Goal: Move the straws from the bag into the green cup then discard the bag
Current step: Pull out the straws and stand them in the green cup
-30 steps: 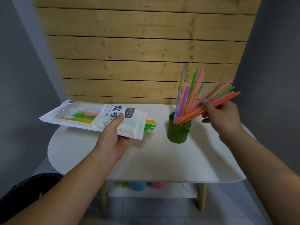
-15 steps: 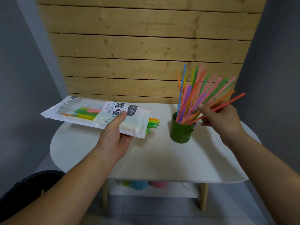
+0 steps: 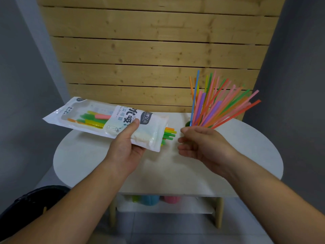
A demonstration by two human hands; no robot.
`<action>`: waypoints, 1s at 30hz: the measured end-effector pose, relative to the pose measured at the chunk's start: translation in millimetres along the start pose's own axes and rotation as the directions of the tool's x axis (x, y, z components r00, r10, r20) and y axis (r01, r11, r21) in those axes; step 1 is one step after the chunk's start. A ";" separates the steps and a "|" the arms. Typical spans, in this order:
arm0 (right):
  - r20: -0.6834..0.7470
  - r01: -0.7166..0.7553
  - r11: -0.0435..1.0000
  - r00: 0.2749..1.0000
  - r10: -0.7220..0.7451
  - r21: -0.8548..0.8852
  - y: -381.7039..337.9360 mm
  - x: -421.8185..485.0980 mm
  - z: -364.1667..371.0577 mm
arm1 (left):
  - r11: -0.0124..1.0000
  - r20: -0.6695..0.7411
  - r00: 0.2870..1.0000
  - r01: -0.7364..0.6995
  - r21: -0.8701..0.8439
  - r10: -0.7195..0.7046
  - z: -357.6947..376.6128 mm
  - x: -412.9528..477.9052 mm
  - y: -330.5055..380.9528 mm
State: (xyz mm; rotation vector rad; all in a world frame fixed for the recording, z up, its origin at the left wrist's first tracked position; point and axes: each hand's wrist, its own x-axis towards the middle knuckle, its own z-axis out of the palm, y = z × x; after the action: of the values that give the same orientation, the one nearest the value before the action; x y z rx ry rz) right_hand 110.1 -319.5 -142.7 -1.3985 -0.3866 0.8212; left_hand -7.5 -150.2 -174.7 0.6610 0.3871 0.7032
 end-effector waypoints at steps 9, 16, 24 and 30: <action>-0.056 -0.022 0.994 0.998 0.028 0.108 6.1 13.9 23.5 | 0.998 -0.008 1.000 -0.026 0.054 0.027 0.5 0.2 -4.5; -0.087 0.006 0.996 0.996 0.002 0.093 4.9 12.3 20.2 | 0.999 -0.027 0.999 -0.030 0.032 0.031 0.0 1.7 -4.2; -0.119 0.040 0.996 0.992 -0.030 0.085 -5.8 5.0 -5.3 | 0.999 -0.053 0.999 -0.002 -0.040 0.000 -3.6 4.8 2.3; -0.088 0.052 0.992 0.995 -0.042 0.112 -3.7 1.2 -8.2 | 0.999 -0.047 0.999 0.019 -0.050 -0.021 -3.1 4.6 -1.4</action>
State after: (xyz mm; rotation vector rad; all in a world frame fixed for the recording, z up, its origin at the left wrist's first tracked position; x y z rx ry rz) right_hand 117.6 -324.4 -140.8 -1.3089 -0.3012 0.7315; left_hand -5.2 -146.4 -178.4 0.5939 0.4187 0.7085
